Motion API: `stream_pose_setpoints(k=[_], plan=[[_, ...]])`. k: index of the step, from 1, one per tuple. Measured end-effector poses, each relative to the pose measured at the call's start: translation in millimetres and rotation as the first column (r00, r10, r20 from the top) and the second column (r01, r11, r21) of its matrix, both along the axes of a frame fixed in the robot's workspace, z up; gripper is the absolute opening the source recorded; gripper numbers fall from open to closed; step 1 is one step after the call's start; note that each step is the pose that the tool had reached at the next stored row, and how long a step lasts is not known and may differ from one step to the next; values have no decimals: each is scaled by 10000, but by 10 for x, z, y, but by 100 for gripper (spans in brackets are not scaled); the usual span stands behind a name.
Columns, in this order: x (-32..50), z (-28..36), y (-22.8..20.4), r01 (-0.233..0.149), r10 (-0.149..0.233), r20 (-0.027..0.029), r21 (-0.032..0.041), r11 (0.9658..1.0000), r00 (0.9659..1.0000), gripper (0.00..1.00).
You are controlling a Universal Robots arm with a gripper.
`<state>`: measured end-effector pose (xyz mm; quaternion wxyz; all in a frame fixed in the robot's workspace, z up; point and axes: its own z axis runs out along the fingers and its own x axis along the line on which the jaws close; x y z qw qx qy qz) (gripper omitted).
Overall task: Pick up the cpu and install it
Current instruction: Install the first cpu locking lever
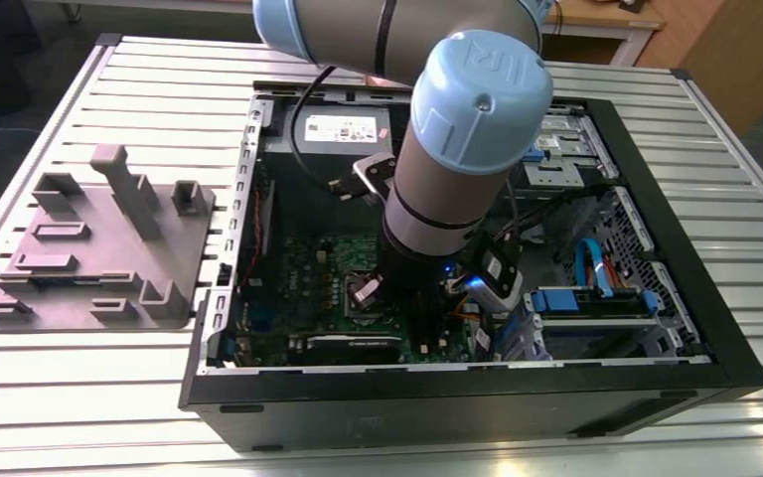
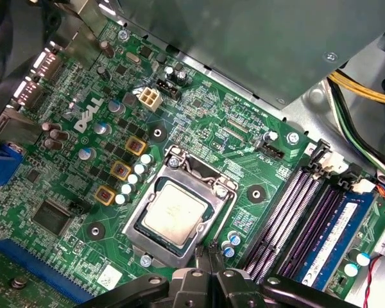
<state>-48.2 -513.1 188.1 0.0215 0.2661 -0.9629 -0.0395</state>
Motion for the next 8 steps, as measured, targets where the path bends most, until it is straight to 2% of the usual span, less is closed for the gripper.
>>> stream_pose_setpoints(k=[2, 6, 8], plan=[[0, 60, 1, 4, -4, 2, 6, 10000, 10000, 10], [0, 221, 0, 9, -9, 0, -5, 10000, 10000, 10], [1, 244, 0, 10, -10, 0, -3, 10000, 10000, 10]])
